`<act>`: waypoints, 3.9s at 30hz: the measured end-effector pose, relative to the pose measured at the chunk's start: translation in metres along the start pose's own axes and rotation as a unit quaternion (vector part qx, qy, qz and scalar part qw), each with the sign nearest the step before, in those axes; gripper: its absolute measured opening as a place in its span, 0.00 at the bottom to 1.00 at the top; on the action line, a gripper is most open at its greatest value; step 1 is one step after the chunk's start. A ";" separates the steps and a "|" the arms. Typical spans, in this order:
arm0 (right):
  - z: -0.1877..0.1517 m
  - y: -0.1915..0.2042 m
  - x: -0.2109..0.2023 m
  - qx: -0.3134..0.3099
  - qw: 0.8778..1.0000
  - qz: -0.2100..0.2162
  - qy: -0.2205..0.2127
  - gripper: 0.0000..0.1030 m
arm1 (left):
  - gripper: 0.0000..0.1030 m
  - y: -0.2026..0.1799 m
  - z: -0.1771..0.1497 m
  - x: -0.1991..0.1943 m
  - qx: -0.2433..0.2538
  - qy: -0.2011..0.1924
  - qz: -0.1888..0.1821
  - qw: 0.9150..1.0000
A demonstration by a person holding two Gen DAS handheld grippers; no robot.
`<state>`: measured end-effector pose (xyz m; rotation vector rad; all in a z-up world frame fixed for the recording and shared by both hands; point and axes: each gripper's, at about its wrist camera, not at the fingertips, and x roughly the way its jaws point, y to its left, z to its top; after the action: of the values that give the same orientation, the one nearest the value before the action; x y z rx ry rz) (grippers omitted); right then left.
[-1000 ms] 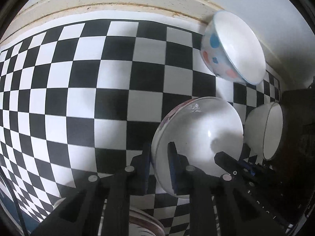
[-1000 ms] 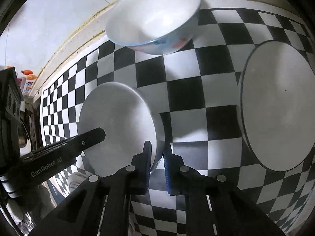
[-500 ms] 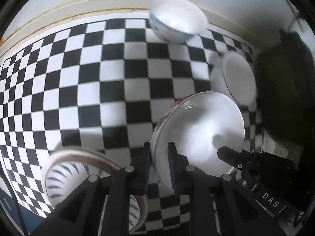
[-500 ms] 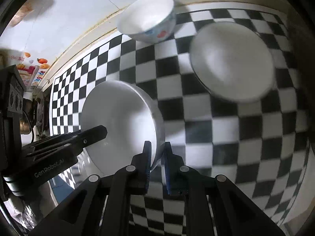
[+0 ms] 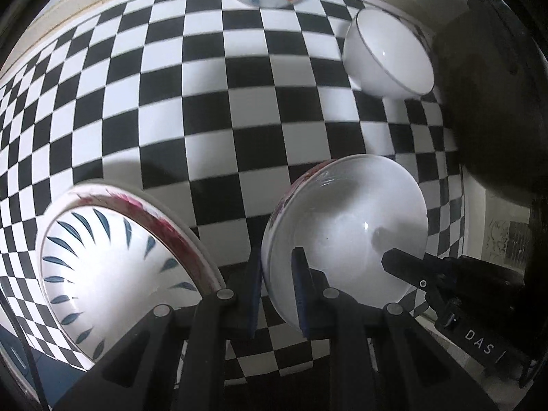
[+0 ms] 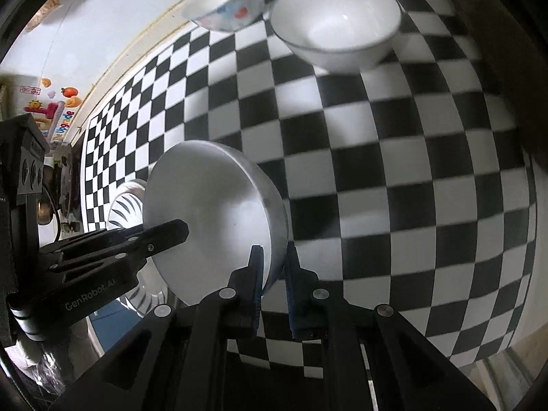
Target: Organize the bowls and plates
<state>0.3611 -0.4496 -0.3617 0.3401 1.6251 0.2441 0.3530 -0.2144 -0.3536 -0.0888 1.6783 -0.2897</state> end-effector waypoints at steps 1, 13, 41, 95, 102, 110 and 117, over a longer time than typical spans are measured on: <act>-0.001 0.000 0.002 0.001 1.000 -0.001 0.001 0.13 | 0.14 0.000 -0.001 0.002 0.002 0.002 0.002 1.000; -0.015 -0.013 0.018 0.011 1.000 -0.014 0.015 0.13 | 0.15 -0.014 -0.017 0.037 0.014 0.033 0.013 0.999; 0.018 -0.015 -0.060 -0.007 0.999 -0.017 -0.035 0.46 | 0.18 -0.026 0.004 -0.049 0.027 -0.105 0.052 0.993; 0.224 -0.030 0.006 -0.046 0.985 -0.154 0.061 0.11 | 0.18 -0.005 0.175 -0.008 -0.072 -0.010 -0.153 0.986; 0.220 -0.025 0.007 -0.056 0.983 -0.166 0.057 0.10 | 0.19 -0.028 0.191 0.025 -0.048 0.007 -0.104 0.993; 0.217 -0.028 0.010 -0.035 0.987 -0.150 0.052 0.08 | 0.13 -0.036 0.191 0.035 -0.020 -0.001 -0.064 0.998; 0.205 -0.044 0.003 -0.010 0.993 -0.107 0.053 0.07 | 0.14 -0.040 0.178 0.023 -0.012 -0.012 -0.056 0.998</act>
<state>0.5620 -0.4988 -0.3969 0.1380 1.7488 0.1164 0.5208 -0.2827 -0.3846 -0.2047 1.6565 -0.3509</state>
